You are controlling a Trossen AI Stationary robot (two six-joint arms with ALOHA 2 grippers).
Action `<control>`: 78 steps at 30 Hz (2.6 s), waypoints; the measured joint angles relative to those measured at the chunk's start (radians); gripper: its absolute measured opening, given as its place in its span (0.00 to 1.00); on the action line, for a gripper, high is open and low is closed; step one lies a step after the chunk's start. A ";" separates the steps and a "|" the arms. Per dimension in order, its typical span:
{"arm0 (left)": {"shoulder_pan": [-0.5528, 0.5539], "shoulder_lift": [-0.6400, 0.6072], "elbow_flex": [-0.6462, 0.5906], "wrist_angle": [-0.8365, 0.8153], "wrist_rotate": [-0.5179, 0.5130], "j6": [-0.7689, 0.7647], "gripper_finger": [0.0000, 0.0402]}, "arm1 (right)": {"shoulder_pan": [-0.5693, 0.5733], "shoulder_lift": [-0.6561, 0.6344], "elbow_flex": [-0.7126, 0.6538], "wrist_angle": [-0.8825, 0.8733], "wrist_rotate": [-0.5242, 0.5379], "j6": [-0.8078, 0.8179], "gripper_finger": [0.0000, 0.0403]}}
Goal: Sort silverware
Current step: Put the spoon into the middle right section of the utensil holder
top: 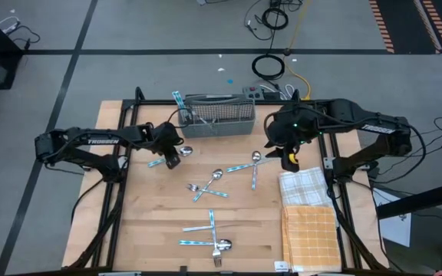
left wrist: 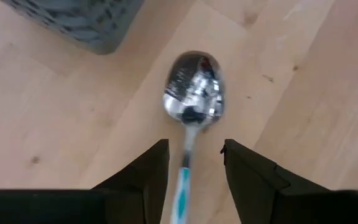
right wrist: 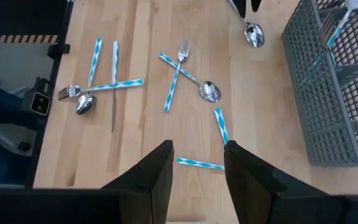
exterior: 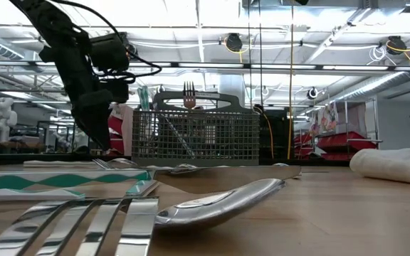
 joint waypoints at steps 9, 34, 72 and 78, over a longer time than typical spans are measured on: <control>0.001 0.094 0.001 0.014 -0.039 0.046 0.41 | 0.000 -0.009 0.000 -0.018 -0.002 -0.014 0.33; -0.034 0.130 0.043 0.167 0.043 -0.259 0.03 | 0.000 -0.052 0.000 -0.094 -0.006 0.052 0.33; -0.148 0.561 0.473 1.537 -0.640 0.341 0.03 | 0.000 -0.443 0.000 -0.115 0.259 0.158 0.33; -0.093 0.610 0.471 1.535 -0.559 0.243 0.03 | 0.000 -0.443 0.000 -0.115 0.255 0.159 0.33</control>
